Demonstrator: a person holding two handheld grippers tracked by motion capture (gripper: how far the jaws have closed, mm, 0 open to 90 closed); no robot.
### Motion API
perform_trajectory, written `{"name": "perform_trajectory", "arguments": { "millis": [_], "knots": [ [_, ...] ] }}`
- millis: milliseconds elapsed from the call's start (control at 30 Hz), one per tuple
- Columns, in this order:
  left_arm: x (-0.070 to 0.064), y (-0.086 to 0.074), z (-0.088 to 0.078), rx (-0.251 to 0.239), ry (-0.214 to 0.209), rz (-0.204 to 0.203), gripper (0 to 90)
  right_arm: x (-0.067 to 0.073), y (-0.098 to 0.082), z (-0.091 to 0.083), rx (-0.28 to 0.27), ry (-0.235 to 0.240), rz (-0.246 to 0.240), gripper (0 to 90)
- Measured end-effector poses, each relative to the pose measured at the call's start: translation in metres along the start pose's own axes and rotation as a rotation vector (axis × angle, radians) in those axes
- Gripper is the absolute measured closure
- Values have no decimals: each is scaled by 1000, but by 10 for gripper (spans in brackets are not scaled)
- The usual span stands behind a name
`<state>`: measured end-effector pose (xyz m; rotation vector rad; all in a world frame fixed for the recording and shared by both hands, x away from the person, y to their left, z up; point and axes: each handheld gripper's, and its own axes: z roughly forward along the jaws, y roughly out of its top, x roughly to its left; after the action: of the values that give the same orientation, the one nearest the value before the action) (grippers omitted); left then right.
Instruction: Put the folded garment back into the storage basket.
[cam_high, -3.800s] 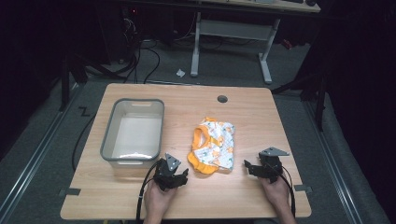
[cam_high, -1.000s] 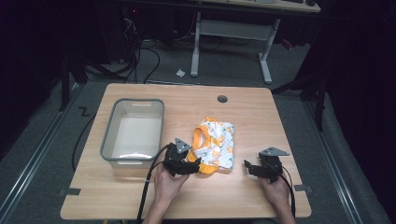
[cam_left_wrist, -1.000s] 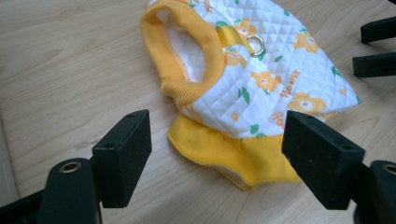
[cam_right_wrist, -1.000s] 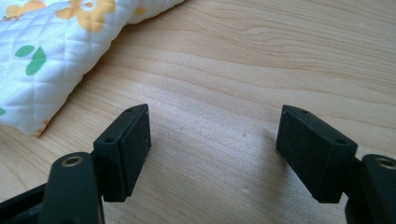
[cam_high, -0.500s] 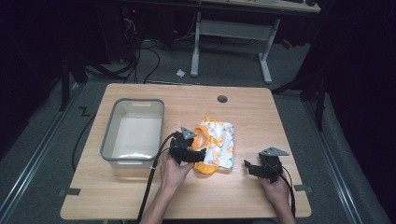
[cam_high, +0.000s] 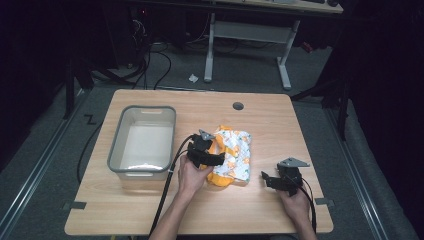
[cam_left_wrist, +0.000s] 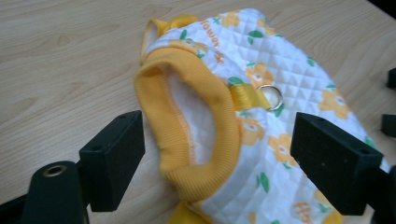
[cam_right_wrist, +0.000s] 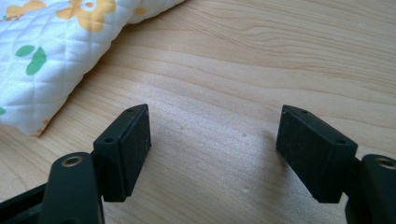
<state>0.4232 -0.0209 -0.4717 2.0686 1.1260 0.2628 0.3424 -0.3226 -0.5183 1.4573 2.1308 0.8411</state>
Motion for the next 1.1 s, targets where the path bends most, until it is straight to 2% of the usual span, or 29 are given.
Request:
{"name": "perform_trajectory", "arguments": {
  "millis": [133, 167, 300, 367, 700, 867, 967, 1100],
  "knots": [
    [2, 3, 8, -3, 13, 10, 200, 0, 0, 0, 0, 0, 0, 264],
    [2, 3, 10, 5, 11, -1, 199, 0, 0, 0, 0, 0, 0, 265],
    [3, 7, 18, 11, 17, 0, 185, 0, 0, 0, 0, 0, 0, 265],
    [4, 8, 22, 8, 6, -15, 166, 0, 0, 0, 0, 0, 0, 265],
    [9, 1, 49, 86, 63, -38, 104, 0, 0, 0, 0, 0, -1, 265],
    [12, -2, 54, 129, 89, -39, 125, 0, 0, 0, 0, 0, -1, 264],
    [10, -3, 56, 138, 100, -23, 149, 0, 0, 0, 0, 0, -1, 265],
    [5, -4, 55, 130, 101, 41, 229, 0, 0, 0, 0, 1, -1, 264]
  ]
}}
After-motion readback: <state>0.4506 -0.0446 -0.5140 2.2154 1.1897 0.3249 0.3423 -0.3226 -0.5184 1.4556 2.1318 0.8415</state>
